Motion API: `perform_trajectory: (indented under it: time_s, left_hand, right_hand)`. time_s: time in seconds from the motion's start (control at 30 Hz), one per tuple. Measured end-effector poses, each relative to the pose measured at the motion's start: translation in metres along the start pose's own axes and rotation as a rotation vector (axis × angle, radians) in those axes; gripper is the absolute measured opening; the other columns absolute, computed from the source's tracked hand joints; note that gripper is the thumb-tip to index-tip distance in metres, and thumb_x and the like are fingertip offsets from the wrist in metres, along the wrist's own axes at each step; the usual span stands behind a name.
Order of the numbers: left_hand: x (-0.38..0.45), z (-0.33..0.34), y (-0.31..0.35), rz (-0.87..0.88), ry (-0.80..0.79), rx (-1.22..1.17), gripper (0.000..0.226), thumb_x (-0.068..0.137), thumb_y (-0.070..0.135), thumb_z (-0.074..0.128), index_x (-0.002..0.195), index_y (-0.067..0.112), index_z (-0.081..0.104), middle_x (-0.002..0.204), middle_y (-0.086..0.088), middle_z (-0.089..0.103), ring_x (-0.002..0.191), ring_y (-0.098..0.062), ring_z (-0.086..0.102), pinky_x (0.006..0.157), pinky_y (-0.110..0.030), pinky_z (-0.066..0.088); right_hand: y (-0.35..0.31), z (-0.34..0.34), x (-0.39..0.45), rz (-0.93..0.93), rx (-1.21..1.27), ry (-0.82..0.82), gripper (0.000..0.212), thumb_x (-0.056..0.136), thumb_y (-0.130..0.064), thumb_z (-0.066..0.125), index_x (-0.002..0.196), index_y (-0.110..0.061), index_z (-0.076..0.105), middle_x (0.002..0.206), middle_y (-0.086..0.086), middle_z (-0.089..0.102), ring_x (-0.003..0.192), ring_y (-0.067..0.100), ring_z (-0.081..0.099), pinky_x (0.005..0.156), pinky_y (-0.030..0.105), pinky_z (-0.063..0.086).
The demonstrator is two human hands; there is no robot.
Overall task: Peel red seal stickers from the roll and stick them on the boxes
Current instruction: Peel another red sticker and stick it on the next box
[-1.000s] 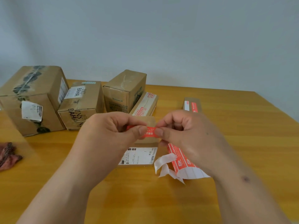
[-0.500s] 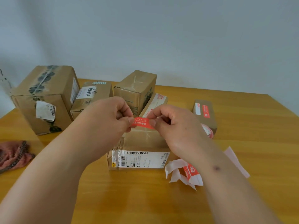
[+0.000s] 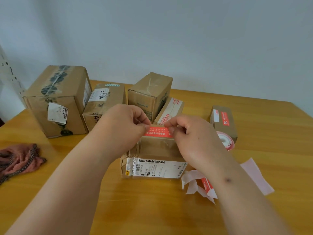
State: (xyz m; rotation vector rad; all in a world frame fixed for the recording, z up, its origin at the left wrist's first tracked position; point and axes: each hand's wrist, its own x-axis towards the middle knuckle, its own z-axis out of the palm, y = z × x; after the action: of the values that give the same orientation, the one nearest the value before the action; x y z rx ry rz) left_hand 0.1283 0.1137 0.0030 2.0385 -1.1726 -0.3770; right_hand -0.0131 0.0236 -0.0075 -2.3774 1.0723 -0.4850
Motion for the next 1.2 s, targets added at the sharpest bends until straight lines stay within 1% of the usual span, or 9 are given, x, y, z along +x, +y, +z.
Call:
perform_trajectory:
  time_s: [0.07, 0.17, 0.27, 0.33, 0.47, 0.73, 0.97, 1.07, 1.2]
  left_hand:
    - [0.002, 0.004, 0.001, -0.002, -0.008, 0.07, 0.013, 0.089, 0.023, 0.065, 0.077, 0.028, 0.07, 0.067, 0.012, 0.061, 0.057, -0.002, 0.053, 0.048, -0.012, 0.037]
    - [0.004, 0.008, 0.002, -0.009, -0.009, 0.128, 0.012, 0.089, 0.024, 0.064, 0.08, 0.029, 0.07, 0.073, 0.013, 0.061, 0.064, -0.004, 0.053, 0.053, -0.018, 0.038]
    - [0.006, 0.01, 0.0, -0.011, -0.008, 0.189, 0.008, 0.088, 0.028, 0.065, 0.083, 0.032, 0.066, 0.078, 0.015, 0.061, 0.072, -0.004, 0.055, 0.057, -0.018, 0.041]
    - [0.006, 0.011, -0.002, -0.006, 0.005, 0.22, 0.005, 0.087, 0.029, 0.066, 0.087, 0.034, 0.064, 0.082, 0.015, 0.06, 0.078, -0.005, 0.056, 0.063, -0.019, 0.045]
    - [0.007, 0.012, -0.003, -0.006, 0.012, 0.239, 0.005, 0.086, 0.029, 0.066, 0.086, 0.033, 0.062, 0.085, 0.012, 0.061, 0.081, -0.006, 0.056, 0.07, -0.024, 0.048]
    - [0.009, 0.014, -0.002, -0.021, -0.002, 0.254, 0.01, 0.086, 0.027, 0.066, 0.083, 0.034, 0.059, 0.084, 0.012, 0.061, 0.082, -0.008, 0.057, 0.072, -0.025, 0.049]
    - [0.01, 0.017, -0.005, -0.012, 0.038, 0.284, 0.008, 0.085, 0.03, 0.066, 0.082, 0.033, 0.06, 0.079, 0.013, 0.06, 0.08, -0.007, 0.056, 0.063, -0.021, 0.042]
    - [0.01, 0.018, -0.005, -0.003, 0.049, 0.307, 0.009, 0.085, 0.03, 0.066, 0.083, 0.033, 0.058, 0.079, 0.013, 0.058, 0.078, -0.006, 0.053, 0.058, -0.016, 0.037]
    - [0.01, 0.019, -0.006, 0.007, 0.069, 0.326, 0.01, 0.085, 0.031, 0.066, 0.085, 0.032, 0.056, 0.08, 0.013, 0.056, 0.078, -0.006, 0.051, 0.057, -0.014, 0.035]
  right_hand:
    - [-0.001, 0.003, 0.001, 0.011, -0.077, 0.01, 0.018, 0.095, -0.035, 0.051, 0.108, -0.04, 0.064, 0.101, -0.012, 0.064, 0.085, 0.007, 0.058, 0.079, 0.035, 0.052]
    - [-0.004, 0.003, 0.0, 0.02, -0.105, 0.011, 0.019, 0.094, -0.035, 0.053, 0.111, -0.038, 0.061, 0.1, -0.012, 0.063, 0.089, 0.01, 0.059, 0.087, 0.041, 0.05]
    - [-0.006, 0.001, 0.0, 0.033, -0.109, -0.004, 0.022, 0.093, -0.035, 0.055, 0.114, -0.038, 0.054, 0.09, -0.017, 0.055, 0.091, 0.008, 0.056, 0.093, 0.042, 0.047]
    - [-0.006, 0.0, 0.001, 0.028, -0.103, -0.012, 0.016, 0.093, -0.033, 0.056, 0.105, -0.039, 0.048, 0.082, -0.018, 0.05, 0.088, 0.007, 0.056, 0.093, 0.042, 0.047]
    - [-0.008, -0.001, 0.003, 0.034, -0.105, -0.026, 0.017, 0.092, -0.035, 0.057, 0.094, -0.039, 0.041, 0.079, -0.017, 0.05, 0.085, 0.008, 0.056, 0.092, 0.042, 0.048]
    - [-0.008, 0.004, 0.005, 0.019, -0.135, -0.008, 0.016, 0.091, -0.032, 0.055, 0.094, -0.037, 0.041, 0.079, -0.017, 0.049, 0.086, 0.009, 0.056, 0.089, 0.041, 0.049]
    - [-0.008, 0.005, 0.005, 0.005, -0.163, 0.012, 0.012, 0.091, -0.032, 0.055, 0.094, -0.034, 0.043, 0.083, -0.014, 0.052, 0.085, 0.01, 0.055, 0.087, 0.04, 0.049]
    - [-0.008, 0.005, 0.005, 0.008, -0.192, 0.034, 0.01, 0.091, -0.034, 0.055, 0.094, -0.032, 0.047, 0.084, -0.014, 0.053, 0.083, 0.011, 0.054, 0.086, 0.039, 0.049]
    - [-0.006, 0.001, 0.003, 0.007, -0.28, 0.093, 0.018, 0.087, -0.044, 0.057, 0.093, -0.033, 0.044, 0.082, -0.014, 0.041, 0.082, 0.01, 0.043, 0.088, 0.037, 0.043]
